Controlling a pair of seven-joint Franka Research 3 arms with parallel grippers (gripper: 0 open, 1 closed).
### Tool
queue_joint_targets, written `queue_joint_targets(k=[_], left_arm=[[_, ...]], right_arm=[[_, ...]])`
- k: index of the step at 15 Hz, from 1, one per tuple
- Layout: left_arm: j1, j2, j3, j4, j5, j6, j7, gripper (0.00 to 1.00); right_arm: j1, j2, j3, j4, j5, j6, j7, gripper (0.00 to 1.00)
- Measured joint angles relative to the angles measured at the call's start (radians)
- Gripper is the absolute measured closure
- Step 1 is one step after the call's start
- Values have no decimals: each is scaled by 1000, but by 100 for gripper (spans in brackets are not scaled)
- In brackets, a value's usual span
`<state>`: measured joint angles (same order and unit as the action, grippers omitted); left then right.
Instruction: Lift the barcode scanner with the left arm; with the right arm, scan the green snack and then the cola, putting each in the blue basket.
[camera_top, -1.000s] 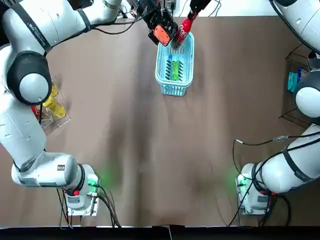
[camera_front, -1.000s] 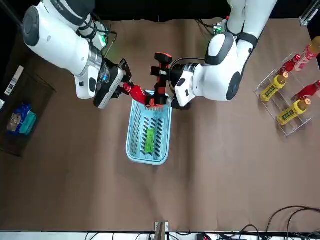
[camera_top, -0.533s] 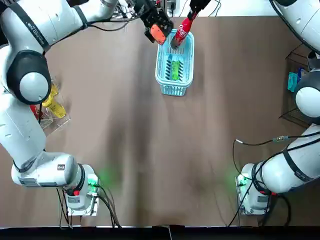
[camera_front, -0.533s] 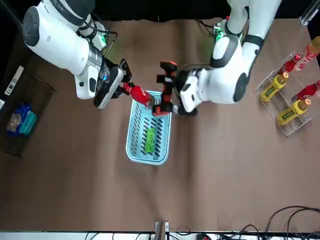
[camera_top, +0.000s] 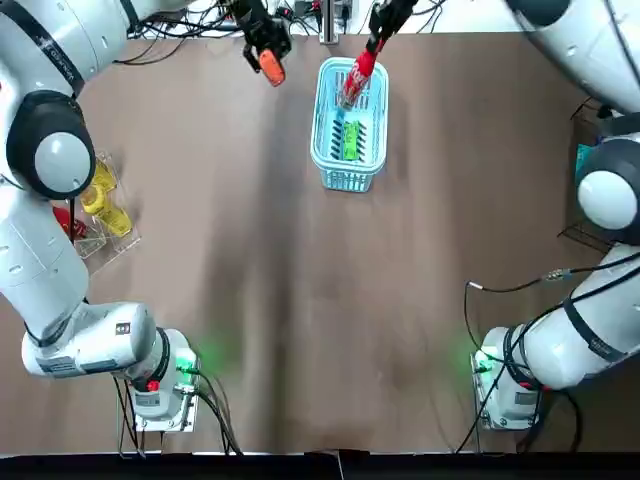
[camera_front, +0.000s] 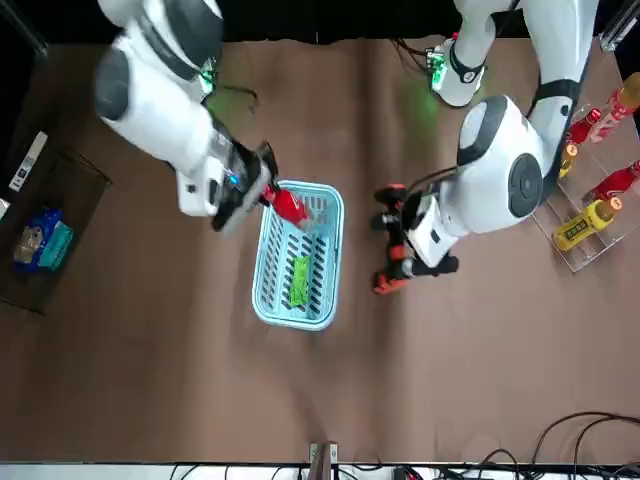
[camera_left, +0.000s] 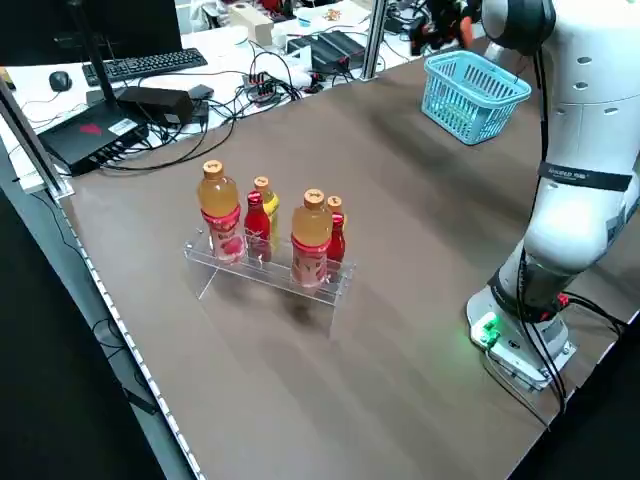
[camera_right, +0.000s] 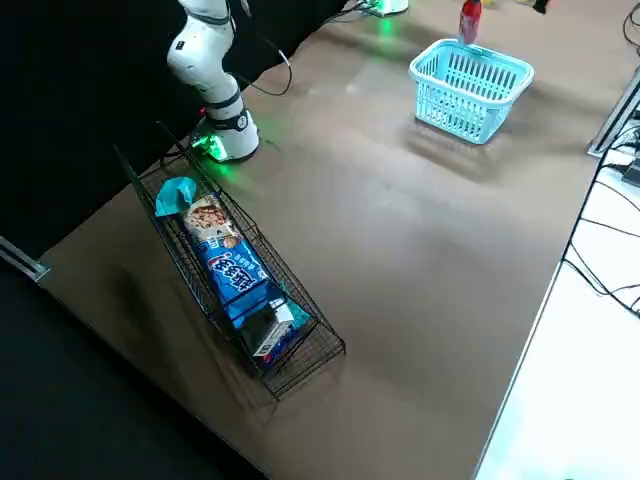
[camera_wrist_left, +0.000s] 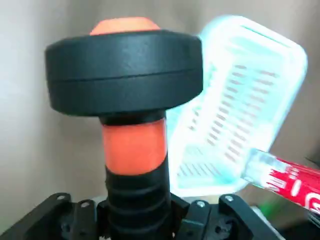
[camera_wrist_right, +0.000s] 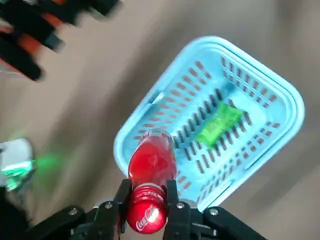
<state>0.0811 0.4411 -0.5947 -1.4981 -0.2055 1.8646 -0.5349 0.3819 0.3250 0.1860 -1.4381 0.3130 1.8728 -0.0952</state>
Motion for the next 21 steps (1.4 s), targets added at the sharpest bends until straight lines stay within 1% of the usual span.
queue_joint_targets(k=[2,4,5,7,10,13,15,17,21], left_arm=[[0,18,44,-19,107,0,-4,94],[-1,61,82,-32,229,5,-4,94],[0,93,94,-36,295,25,-4,94],[5,165,105,-42,386,92,4,94],[3,244,107,-53,513,160,13,94],[3,273,109,-69,620,179,57,94],[16,277,113,-84,660,184,98,94],[35,277,114,-102,667,205,133,94],[77,277,115,-170,667,326,142,94]], right_arm=[[60,63,0,0,-126,47,116,68],[101,111,-1,1,-181,59,188,68],[117,129,-1,1,-213,59,225,68],[148,164,-1,1,-282,59,296,68],[183,213,-2,1,-318,60,330,68],[197,248,-2,2,-331,70,347,68],[197,266,-3,2,-333,77,350,68],[197,278,-4,2,-333,85,351,68],[201,284,-4,2,-335,88,356,68]])
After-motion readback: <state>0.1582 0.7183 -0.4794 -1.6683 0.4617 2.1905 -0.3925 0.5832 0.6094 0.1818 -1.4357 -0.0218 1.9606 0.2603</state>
